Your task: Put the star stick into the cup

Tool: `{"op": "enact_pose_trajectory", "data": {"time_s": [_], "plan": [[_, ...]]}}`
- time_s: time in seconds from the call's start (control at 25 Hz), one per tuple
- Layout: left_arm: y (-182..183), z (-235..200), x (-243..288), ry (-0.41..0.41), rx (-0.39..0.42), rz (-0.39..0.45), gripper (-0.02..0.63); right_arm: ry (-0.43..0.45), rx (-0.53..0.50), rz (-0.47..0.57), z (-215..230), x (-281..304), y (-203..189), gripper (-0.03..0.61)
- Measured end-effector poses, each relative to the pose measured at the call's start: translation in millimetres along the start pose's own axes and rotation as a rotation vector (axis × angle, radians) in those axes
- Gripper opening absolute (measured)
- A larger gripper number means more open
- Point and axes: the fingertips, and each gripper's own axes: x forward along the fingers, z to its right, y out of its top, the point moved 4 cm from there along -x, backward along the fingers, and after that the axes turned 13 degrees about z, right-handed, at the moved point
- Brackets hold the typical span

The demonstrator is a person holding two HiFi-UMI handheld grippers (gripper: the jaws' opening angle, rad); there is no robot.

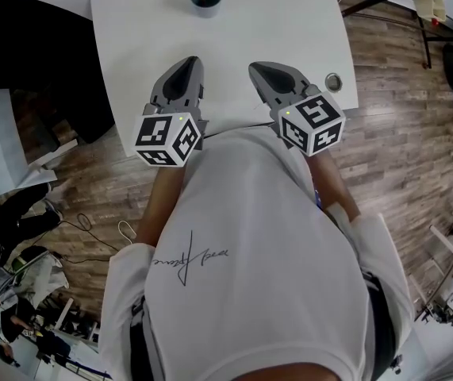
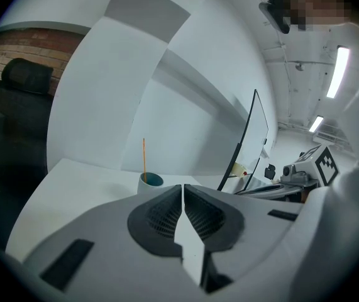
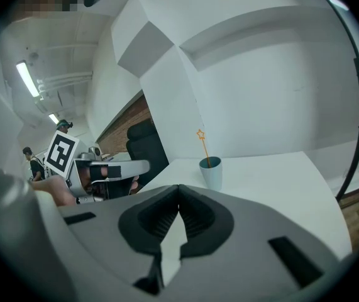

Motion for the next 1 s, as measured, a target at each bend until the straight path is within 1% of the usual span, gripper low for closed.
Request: {"op": "enact_pose_trajectory", "data": {"time_s": [0.28,0.4,0.56,0.68,0.8,1.0], "plan": [[-6.6,10.8,-2.0,-0.02,0.012,-0.012,0.009,0.028,-0.027,0.012,3.7,-5.5,5.9,0.009],[-4.1,13.9,-4.8,-0.024,0.02,-0.003,0.008,0.056,-0.035,0.013,3.1,-6.3,10.6,0.009],[-4.8,16.7,-7.9,-0.029,0.02,-0.001,0.008,0.099,-0.07,-0.012,1.6,-7.9,10.7,0.009],[-3.7,13.1,-10.2,-0.024,0.017,0.0,0.008,0.12,-0.069,-0.016,0.0,-5.4,11.7,0.009],[-2.2,9.2,-11.7,-0.021,0.017,0.002,0.008,0.129,-0.058,-0.018,-0.6,-4.2,12.8,0.009],[0.3,1.8,-11.4,-0.019,0.022,0.006,0.008,0.128,-0.078,-0.028,-0.5,-0.4,12.7,0.009]]}}
